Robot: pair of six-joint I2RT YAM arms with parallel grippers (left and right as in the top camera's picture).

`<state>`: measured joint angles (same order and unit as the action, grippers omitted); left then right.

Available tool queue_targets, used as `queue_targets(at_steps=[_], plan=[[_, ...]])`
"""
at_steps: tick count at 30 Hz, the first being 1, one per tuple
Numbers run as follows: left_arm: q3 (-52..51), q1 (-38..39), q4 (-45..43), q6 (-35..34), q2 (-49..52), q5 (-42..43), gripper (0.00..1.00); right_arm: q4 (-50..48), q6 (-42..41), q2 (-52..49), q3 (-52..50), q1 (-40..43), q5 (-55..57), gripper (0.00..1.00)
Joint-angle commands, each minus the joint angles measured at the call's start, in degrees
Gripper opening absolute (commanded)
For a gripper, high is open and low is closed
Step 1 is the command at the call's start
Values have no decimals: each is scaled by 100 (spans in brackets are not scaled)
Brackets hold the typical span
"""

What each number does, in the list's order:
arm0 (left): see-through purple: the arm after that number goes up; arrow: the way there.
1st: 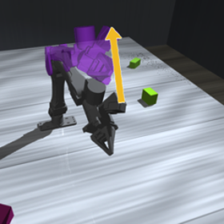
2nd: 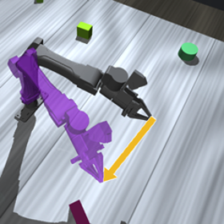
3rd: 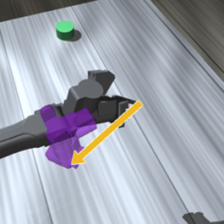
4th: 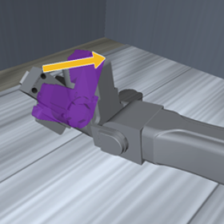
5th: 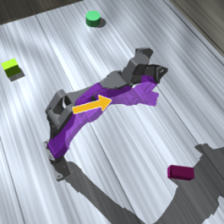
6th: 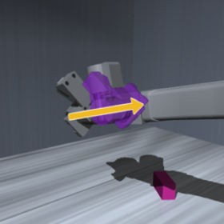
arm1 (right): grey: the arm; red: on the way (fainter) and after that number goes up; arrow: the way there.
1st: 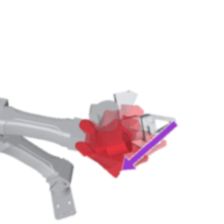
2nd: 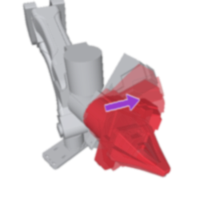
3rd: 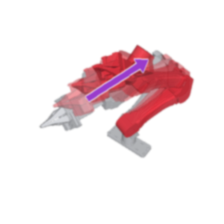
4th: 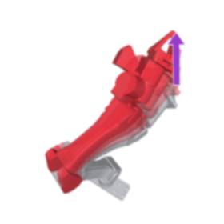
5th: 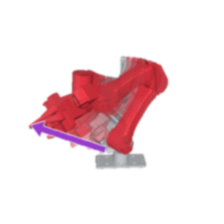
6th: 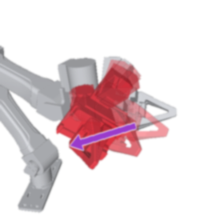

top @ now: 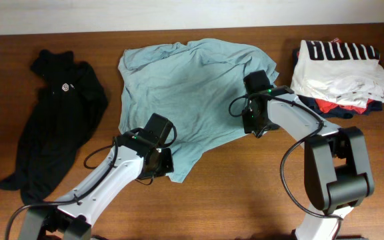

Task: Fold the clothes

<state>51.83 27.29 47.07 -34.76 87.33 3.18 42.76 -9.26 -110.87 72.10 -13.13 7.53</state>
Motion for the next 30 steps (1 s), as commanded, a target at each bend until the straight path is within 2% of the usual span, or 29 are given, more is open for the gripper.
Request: queue_targets(at_steps=[1, 5, 11, 26, 30], plan=[[-37, -37, 4, 2, -57, -61, 1, -20, -72, -81, -22, 7, 109, 55], [-37, -35, 0, 2, -57, -63, 1, 37, -76, -160, -33, 7, 109, 54], [-37, -37, -7, 2, -57, -63, 0, 22, -138, -319, -33, 20, 118, 47], [-37, -52, 2, 2, -57, -173, 1, 254, -138, -328, 4, 870, 190, 4], [-35, -267, 2, 4, -59, -190, 1, 481, -136, -315, 258, 1027, -116, 4]])
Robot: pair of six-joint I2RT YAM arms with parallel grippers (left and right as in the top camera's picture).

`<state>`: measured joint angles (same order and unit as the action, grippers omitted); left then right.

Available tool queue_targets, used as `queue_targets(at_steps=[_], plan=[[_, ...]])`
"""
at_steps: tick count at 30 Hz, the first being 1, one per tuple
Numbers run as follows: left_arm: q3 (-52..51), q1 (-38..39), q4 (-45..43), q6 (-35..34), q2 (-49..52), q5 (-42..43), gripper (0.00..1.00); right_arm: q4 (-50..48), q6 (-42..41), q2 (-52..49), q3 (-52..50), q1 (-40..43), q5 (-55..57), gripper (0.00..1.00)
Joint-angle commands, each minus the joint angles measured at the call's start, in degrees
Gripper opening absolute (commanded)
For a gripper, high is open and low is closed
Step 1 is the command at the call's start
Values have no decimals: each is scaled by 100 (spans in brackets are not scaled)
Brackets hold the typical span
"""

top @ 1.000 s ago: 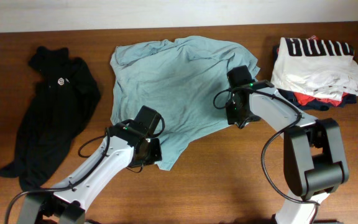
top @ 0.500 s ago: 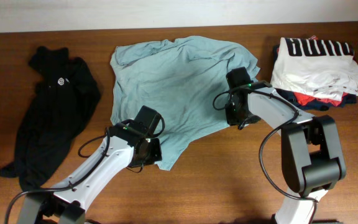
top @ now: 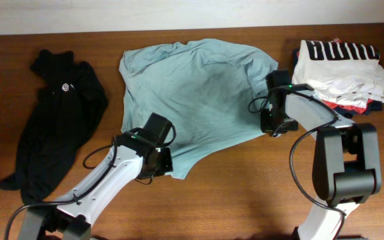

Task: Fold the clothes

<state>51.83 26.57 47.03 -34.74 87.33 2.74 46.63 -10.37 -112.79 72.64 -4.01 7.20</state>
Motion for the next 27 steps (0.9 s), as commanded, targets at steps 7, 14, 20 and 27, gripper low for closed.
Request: queue_targets(at_steps=[7, 14, 20, 27], plan=[[188, -846, 66, 205, -66, -101, 1, 787, -22, 85, 1154, 142, -400, 4], [1139, -1329, 339, 942, -264, -164, 1, 2181, -22, 385, 2774, 142, -487, 4], [2669, -1753, 1078, 1307, -573, -708, 1, 3204, -22, 699, 4330, 179, -507, 4], [4179, -2076, 1344, 1757, -940, -1154, 1, 4015, 68, 960, 6332, 339, -507, 4]])
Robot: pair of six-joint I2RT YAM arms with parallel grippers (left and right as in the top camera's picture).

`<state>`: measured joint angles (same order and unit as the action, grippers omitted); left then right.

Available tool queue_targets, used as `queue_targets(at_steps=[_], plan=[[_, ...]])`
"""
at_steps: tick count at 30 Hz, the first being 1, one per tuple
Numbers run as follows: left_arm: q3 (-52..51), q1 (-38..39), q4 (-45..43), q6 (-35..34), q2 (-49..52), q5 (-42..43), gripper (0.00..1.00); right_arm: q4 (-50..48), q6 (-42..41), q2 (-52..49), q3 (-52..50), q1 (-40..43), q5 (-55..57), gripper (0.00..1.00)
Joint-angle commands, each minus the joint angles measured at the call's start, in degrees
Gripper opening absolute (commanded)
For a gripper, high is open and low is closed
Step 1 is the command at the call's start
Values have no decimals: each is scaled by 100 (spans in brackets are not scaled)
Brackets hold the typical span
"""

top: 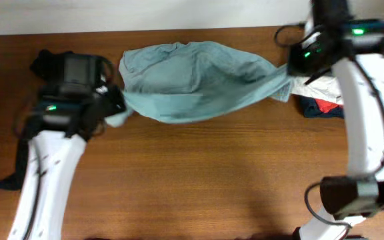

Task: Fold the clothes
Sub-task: 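Lift the t-shirt high with both grippers, stretching it between them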

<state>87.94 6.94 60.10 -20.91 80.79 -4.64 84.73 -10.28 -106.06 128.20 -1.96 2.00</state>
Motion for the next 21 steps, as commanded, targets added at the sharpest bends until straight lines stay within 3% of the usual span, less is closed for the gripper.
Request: queue_targets(at_steps=[1, 11, 16, 21], plan=[[737, -136, 37, 391, -330, -494, 1, 308, 74, 308, 1075, 173, 11, 4], [2435, -149, 46, 695, -693, -704, 1, 1178, 101, 579, 3377, 433, 13, 4], [2824, -149, -79, 710, -804, -957, 1, 997, 151, 800, 3716, 435, 37, 4], [2848, -149, -916, 739, -667, -986, 1, 389, 210, 728, 3707, 435, 170, 4]])
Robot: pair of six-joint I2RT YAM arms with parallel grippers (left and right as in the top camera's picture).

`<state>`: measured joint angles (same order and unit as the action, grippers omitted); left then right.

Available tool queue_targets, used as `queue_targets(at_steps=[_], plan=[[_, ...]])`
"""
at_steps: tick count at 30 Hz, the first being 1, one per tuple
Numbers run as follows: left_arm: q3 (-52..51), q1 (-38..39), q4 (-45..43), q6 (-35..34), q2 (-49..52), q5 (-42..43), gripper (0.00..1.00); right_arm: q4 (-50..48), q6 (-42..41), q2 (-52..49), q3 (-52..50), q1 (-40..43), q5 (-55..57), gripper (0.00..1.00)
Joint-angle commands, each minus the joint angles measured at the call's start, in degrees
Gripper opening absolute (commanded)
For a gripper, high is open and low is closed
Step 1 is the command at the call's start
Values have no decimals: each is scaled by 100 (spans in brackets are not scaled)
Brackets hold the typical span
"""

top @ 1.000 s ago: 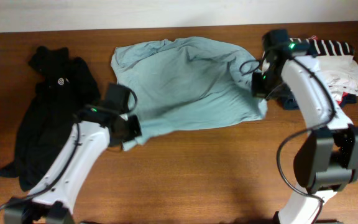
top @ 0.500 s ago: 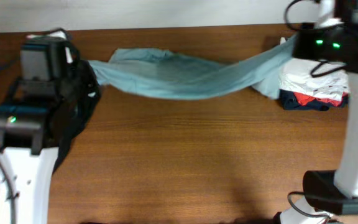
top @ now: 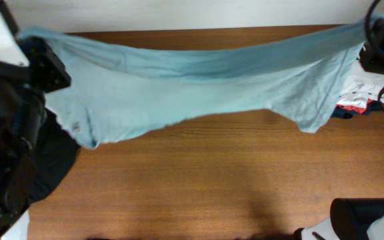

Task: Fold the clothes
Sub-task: 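Lift the t-shirt high with both grippers, stretching it between them, then lower the stretched t-shirt onto the table, laying it flat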

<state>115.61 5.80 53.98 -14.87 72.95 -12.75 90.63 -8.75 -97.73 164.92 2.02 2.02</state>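
Note:
A light blue T-shirt (top: pixel 199 83) hangs stretched across the whole width of the overhead view, raised high above the table. My left gripper (top: pixel 40 48) holds its left end at the upper left, very close to the camera. Its right end is gripped by my right gripper (top: pixel 373 30) at the upper right corner. Both are shut on the cloth. The shirt's lower edge sags in the middle, and loose corners hang down at both ends.
A black garment (top: pixel 55 163) lies at the left, mostly hidden under my left arm. A stack of folded clothes (top: pixel 364 93), white on top, sits at the right edge. Brown wooden table (top: pixel 212 180) shows below the shirt.
Both grippers have risen further and moved apart. The shirt, which sagged between them just above the table, is now pulled wide and looms large near the camera.
At first the shirt lay spread on the table, with my left gripper at its lower left hem and my right at its right edge. The right gripper then sat further right. Then both held it up in a sagging band, and now it is stretched high.

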Motion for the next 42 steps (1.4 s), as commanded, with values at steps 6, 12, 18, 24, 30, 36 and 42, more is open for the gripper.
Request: queue_targets(at_steps=[6, 12, 18, 24, 30, 36, 42], plan=[[81, -35, -1403, 269, 754, -205, 0, -894, 81, -586, 35, 37, 164, 4], [81, -35, -2802, 485, 1707, -205, 0, -2000, 96, -1384, 35, 24, 162, 4], [197, -42, -4212, 946, 2618, -118, 0, -3176, 94, -2214, 35, 26, 162, 4], [1250, -138, -4433, 1307, 3320, 302, 0, -4249, 96, -2448, 28, 31, 164, 4], [2166, -192, -4089, 1504, 3585, 439, 0, -4754, 98, -2448, 28, 31, 160, 4], [2149, -223, -3101, 1582, 3615, 461, 0, -3919, 96, -2540, 24, 26, 15, 4], [2135, -223, -1582, 1582, 3871, 459, 0, -2450, 96, -2745, 24, 33, -9, 4]])
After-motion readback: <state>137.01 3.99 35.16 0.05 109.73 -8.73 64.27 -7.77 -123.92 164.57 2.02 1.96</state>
